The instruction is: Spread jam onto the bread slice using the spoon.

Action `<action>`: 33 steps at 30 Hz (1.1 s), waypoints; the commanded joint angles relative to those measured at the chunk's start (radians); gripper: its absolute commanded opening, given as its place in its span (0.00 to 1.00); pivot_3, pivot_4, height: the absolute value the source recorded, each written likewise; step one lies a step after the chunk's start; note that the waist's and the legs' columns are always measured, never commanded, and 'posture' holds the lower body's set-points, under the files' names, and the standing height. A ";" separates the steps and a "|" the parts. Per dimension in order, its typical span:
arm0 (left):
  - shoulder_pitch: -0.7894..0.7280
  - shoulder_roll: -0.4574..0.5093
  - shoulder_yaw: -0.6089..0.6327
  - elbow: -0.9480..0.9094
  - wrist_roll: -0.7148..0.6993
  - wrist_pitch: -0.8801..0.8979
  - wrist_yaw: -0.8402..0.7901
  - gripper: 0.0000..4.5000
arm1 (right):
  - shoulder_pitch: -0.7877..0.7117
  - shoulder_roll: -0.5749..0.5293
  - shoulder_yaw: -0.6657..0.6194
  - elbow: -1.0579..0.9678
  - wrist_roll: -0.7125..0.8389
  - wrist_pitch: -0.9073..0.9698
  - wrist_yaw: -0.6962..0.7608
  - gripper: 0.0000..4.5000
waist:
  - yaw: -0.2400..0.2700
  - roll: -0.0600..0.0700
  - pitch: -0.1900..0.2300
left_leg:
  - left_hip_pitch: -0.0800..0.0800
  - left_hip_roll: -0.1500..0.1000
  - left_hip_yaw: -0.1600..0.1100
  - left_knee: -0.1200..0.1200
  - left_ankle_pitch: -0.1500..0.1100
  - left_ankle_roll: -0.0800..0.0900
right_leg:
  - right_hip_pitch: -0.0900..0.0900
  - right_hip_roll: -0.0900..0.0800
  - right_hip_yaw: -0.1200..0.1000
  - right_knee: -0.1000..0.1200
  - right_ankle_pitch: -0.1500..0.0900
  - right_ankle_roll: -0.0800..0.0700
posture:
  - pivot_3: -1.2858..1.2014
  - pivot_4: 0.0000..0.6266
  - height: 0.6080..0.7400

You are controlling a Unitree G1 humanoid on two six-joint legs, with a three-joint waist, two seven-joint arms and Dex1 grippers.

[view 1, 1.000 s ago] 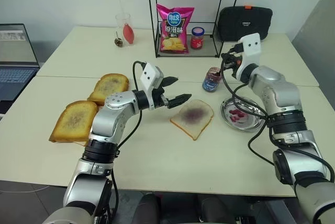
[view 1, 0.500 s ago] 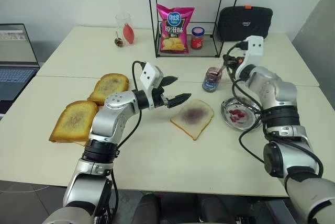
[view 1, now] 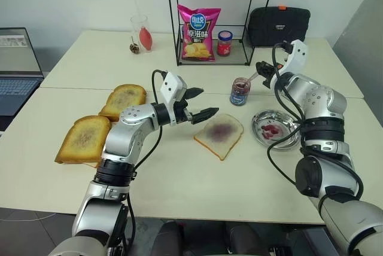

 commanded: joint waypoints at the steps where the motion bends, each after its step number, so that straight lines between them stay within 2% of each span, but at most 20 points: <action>1: -0.024 0.001 0.006 -0.007 -0.003 -0.025 -0.010 1.00 | -0.038 -0.007 -0.028 -0.075 0.032 0.014 -0.021 0.01 | -0.001 0.000 0.000 | 0.000 0.000 0.000 0.000 0.000 0.000 | 0.000 0.000 0.000 0.000 0.000 0.000 | 0.52 0.24 1.00; 7: -0.034 -0.004 -0.001 0.006 -0.001 -0.032 -0.021 1.00 | -0.038 -0.014 -0.048 -0.107 0.046 0.030 -0.049 0.01 | -0.001 0.000 0.000 | 0.000 0.000 0.000 0.000 0.000 0.000 | 0.000 0.000 0.000 0.000 0.000 0.000 | 0.52 0.24 1.00; 18: -0.045 -0.006 -0.007 0.018 -0.004 -0.027 -0.048 1.00 | -0.039 0.041 -0.157 -0.134 0.141 0.099 -0.169 0.01 | -0.005 0.000 0.000 | 0.000 0.000 0.000 -0.001 0.000 0.000 | 0.000 0.000 0.000 0.000 0.000 0.000 | 0.52 0.24 1.00; 33: -0.056 -0.003 -0.011 0.034 -0.002 -0.028 -0.063 1.00 | -0.067 0.060 -0.311 -0.148 0.291 0.089 -0.332 0.01 | -0.006 0.000 0.000 | 0.000 0.000 0.001 -0.008 0.000 0.000 | -0.002 0.000 0.000 -0.002 0.000 0.000 | 0.52 0.24 1.00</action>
